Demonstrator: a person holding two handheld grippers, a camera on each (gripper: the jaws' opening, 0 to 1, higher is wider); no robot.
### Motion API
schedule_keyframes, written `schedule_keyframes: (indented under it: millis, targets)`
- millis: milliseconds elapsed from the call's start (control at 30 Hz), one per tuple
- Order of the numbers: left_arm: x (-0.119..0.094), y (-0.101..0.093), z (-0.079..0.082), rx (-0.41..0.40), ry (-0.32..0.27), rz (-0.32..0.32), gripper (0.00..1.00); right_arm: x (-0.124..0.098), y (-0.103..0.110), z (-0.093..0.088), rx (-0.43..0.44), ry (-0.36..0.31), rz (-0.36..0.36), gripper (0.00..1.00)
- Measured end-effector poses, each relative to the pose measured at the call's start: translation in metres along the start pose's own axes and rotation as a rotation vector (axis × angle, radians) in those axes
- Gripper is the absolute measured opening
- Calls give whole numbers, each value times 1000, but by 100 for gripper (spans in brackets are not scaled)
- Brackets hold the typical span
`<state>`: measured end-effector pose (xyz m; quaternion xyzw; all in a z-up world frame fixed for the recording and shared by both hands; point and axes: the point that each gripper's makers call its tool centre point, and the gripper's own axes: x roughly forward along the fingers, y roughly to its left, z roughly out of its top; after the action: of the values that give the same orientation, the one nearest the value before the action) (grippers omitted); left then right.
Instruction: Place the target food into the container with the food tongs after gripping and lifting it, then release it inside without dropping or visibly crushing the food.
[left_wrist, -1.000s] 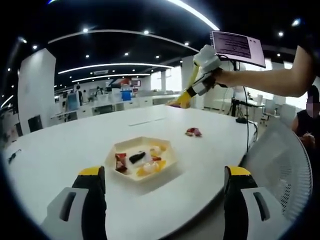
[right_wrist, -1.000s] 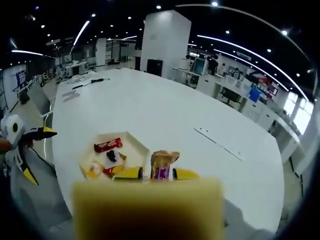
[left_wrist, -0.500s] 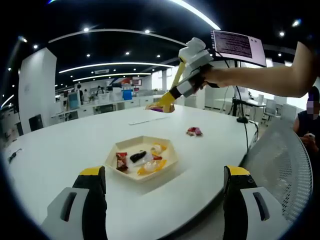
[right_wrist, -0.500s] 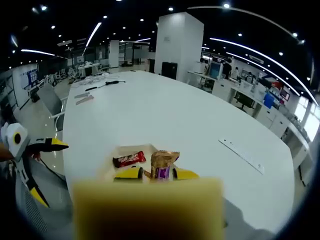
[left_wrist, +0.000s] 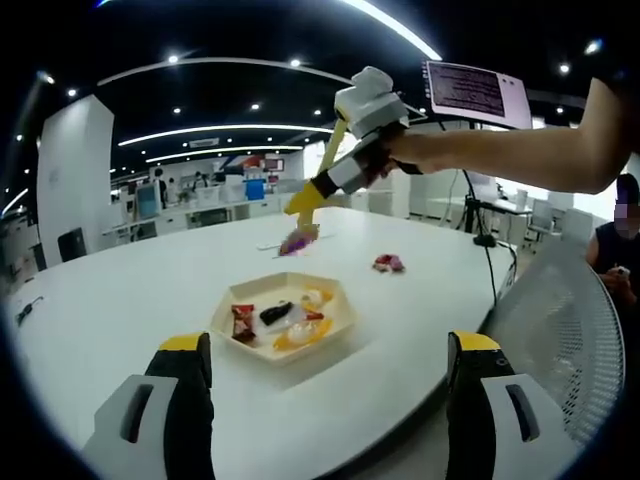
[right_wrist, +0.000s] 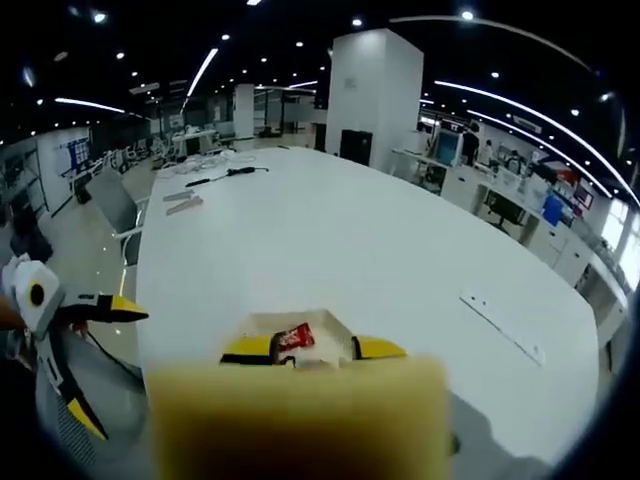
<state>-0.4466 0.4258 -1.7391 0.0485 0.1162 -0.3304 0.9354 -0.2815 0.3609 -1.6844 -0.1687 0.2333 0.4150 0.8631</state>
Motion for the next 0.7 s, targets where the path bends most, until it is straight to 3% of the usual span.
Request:
schedule_keyframes:
  millis: [333,500,700]
  targets:
    - [0,1,1,0,-4,7,95,-24,-24,-24,29,26,-56,28]
    - [0,0,-1,0,7,0,95,-44,-53,-42,78,29,-116,29]
    - [1,0,-3,-4,15,0,94,-73,-82,-91,151,77,-217,29]
